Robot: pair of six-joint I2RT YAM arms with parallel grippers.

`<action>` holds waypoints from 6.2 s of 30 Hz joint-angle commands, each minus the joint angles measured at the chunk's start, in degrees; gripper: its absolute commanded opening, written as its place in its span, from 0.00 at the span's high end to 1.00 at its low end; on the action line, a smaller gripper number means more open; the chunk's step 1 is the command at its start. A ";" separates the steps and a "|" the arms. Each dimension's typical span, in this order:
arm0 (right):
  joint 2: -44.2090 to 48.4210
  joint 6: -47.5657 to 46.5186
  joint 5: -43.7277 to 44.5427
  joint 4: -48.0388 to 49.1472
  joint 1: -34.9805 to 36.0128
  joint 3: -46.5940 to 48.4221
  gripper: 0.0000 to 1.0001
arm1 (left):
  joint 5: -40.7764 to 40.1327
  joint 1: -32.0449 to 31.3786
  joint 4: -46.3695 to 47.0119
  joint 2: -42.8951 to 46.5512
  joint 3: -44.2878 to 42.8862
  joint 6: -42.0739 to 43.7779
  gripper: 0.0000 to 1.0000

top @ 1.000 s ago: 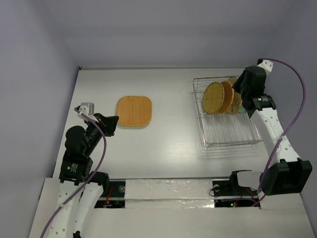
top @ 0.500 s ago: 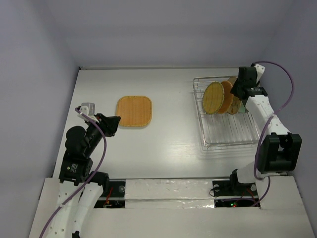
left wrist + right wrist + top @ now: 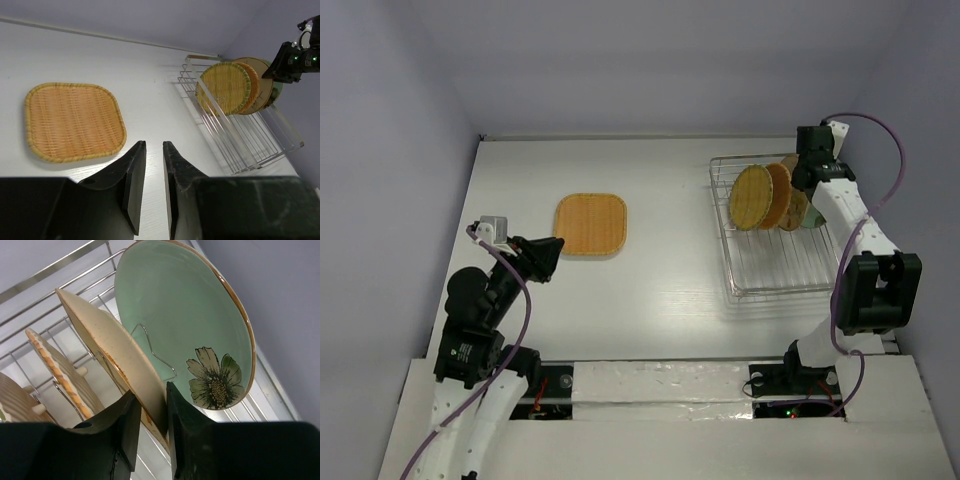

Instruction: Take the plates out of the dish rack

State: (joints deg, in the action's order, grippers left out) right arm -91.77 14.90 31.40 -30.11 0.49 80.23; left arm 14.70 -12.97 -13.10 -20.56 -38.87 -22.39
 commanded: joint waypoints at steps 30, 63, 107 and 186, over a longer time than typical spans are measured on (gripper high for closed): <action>20.74 -2.42 0.17 -9.44 2.32 15.05 1.00 | -0.81 -0.48 2.29 1.05 0.11 -0.37 0.80; 27.79 12.09 -45.62 15.42 29.12 -20.89 1.00 | -0.72 2.78 2.20 -0.54 0.29 -0.46 0.78; 13.70 10.95 -26.92 15.36 37.04 -25.13 0.37 | 1.03 4.89 2.64 -1.77 0.38 0.07 0.75; -18.08 36.68 -37.20 38.54 39.59 11.79 1.00 | 0.59 4.36 2.64 -1.94 0.64 -0.37 0.74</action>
State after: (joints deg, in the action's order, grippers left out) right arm -108.33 43.51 -3.99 -4.01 40.84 86.35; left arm 15.75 -8.51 -13.10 -22.13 -38.85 -22.63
